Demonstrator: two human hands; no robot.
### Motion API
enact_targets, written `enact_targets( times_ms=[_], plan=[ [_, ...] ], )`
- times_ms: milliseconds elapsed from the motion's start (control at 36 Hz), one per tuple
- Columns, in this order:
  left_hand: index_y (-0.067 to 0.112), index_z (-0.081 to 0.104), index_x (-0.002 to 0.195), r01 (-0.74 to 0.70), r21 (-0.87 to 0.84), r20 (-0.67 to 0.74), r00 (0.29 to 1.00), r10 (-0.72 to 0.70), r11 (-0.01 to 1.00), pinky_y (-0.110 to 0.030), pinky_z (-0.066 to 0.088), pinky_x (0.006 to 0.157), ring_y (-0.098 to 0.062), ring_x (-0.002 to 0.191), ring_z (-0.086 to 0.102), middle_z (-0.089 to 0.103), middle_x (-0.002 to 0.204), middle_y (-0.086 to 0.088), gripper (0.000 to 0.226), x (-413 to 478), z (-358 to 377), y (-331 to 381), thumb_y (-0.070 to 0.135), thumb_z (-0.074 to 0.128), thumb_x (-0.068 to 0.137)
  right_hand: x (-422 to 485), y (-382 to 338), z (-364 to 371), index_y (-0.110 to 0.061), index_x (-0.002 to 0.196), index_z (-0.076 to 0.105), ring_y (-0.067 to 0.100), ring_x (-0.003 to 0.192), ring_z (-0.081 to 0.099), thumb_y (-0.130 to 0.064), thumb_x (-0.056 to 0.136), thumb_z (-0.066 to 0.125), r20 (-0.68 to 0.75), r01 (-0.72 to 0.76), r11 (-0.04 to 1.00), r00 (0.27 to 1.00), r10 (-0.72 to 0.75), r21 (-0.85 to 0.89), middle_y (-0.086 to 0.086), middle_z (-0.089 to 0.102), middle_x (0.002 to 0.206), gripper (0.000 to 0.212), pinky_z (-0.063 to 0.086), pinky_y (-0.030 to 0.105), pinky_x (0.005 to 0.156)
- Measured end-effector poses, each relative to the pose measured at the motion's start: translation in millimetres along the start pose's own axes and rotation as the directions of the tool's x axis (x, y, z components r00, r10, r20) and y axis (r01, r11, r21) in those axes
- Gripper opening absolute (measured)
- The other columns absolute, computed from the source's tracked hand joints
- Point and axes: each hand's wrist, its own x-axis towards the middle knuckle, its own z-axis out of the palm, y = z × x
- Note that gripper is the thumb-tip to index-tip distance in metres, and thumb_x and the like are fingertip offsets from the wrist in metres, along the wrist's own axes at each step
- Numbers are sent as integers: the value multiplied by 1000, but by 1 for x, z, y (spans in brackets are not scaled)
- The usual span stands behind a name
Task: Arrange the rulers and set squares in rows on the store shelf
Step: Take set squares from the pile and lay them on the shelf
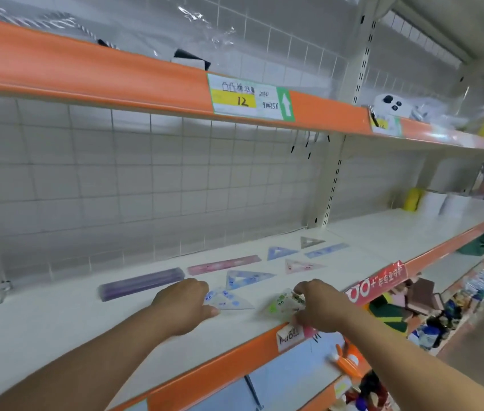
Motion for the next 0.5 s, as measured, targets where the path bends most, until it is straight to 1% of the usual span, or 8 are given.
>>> enact_targets(
  times_ms=[111, 167, 250, 306, 361, 417, 444, 500],
  plan=[
    [19, 52, 126, 87, -22, -20, 996, -87, 996, -32, 49, 87, -17, 107, 57, 55, 126, 3, 45, 13, 7, 9, 50, 49, 93, 28, 19, -4, -18, 129, 51, 24, 116, 53, -29, 87, 62, 4, 67, 997, 998, -66, -43, 3, 54, 128, 45, 43, 35, 95],
    [20, 53, 123, 128, -36, -32, 991, -129, 991, -30, 47, 83, -17, 106, 56, 55, 122, 4, 43, 19, 11, 18, 50, 49, 93, 44, 29, -8, -18, 130, 51, 24, 117, 52, -31, 86, 63, 3, 117, 992, 993, -116, -49, 3, 53, 130, 48, 43, 36, 96],
    [20, 55, 113, 191, -49, -43, 980, -193, 980, -28, 41, 72, -17, 100, 56, 55, 111, 4, 36, 30, 15, 35, 50, 49, 93, 65, 45, -16, -19, 132, 49, 25, 119, 52, -34, 86, 64, 14, 197, 978, 980, -196, -67, 3, 53, 132, 51, 42, 36, 96],
    [19, 54, 107, 236, -49, -43, 970, -238, 971, -28, 38, 72, -17, 96, 54, 53, 106, 4, 33, 36, 16, 50, 49, 49, 94, 78, 57, -20, -20, 135, 47, 25, 121, 50, -35, 87, 64, 38, 246, 967, 969, -244, -70, 2, 51, 134, 53, 42, 36, 98],
    [20, 49, 97, 274, -52, -51, 960, -276, 960, -28, 37, 72, -16, 88, 49, 50, 98, 4, 29, 42, 17, 65, 48, 49, 94, 89, 72, -22, -20, 136, 46, 24, 122, 50, -35, 88, 63, 60, 292, 953, 956, -288, -78, 2, 49, 136, 53, 42, 36, 98],
    [21, 44, 91, 309, -68, -65, 947, -314, 949, -28, 37, 71, -16, 86, 48, 48, 94, 4, 28, 48, 20, 81, 48, 50, 94, 100, 87, -25, -21, 137, 45, 24, 122, 50, -34, 88, 63, 75, 329, 940, 943, -323, -88, 1, 48, 137, 53, 42, 35, 98],
    [21, 46, 92, 325, -79, -68, 941, -331, 942, -28, 37, 72, -16, 87, 49, 48, 95, 4, 28, 50, 22, 88, 49, 50, 93, 105, 94, -26, -21, 136, 46, 24, 122, 50, -34, 88, 63, 82, 348, 933, 936, -341, -93, 1, 49, 137, 53, 42, 35, 98],
    [19, 54, 104, 356, -92, -70, 929, -363, 930, -28, 40, 76, -18, 97, 55, 53, 102, 2, 33, 53, 27, 101, 50, 51, 92, 114, 107, -28, -19, 134, 47, 23, 121, 50, -34, 87, 64, 101, 379, 920, 924, -369, -98, 1, 50, 136, 52, 42, 35, 98]
  ],
)
